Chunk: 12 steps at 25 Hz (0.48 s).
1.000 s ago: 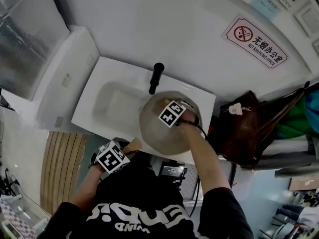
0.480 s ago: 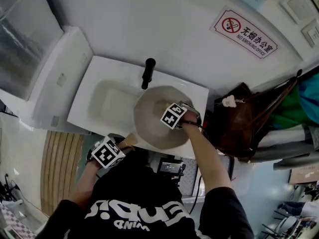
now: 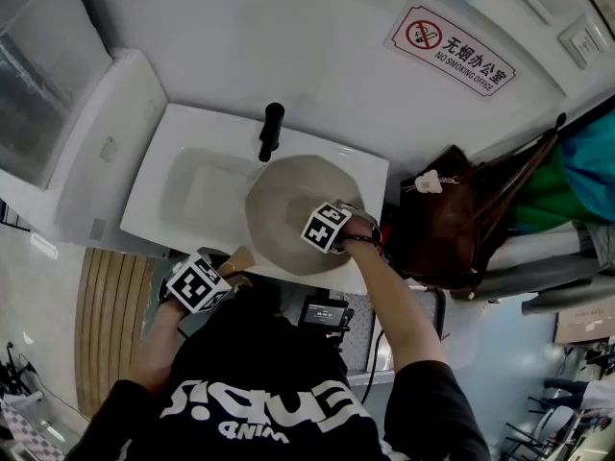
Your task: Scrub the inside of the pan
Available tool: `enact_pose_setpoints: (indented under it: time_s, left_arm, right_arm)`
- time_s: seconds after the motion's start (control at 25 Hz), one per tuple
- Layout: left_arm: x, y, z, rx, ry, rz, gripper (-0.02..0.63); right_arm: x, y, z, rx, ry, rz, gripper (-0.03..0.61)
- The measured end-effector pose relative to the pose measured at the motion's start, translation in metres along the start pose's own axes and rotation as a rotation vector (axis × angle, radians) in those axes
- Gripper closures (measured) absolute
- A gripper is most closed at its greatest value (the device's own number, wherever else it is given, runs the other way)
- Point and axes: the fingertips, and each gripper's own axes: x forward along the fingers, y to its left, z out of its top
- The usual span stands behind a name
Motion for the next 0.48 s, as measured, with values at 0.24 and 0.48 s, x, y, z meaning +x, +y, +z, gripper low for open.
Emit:
enact_pose_setpoints:
  time_s: [0.24,0.48]
  left_arm:
    - [0.003,-0.001,0.002,0.005,0.003,0.007,0.447]
    - [0.003,-0.001,0.000,0.005,0.009,0.010,0.447]
  right_arm:
    - [-0.008,0.022,-0.008,-0.017,-0.008,0.047,0.505]
    - [-0.014,0.050,0.000,-0.058,-0.025,0.105,0.505]
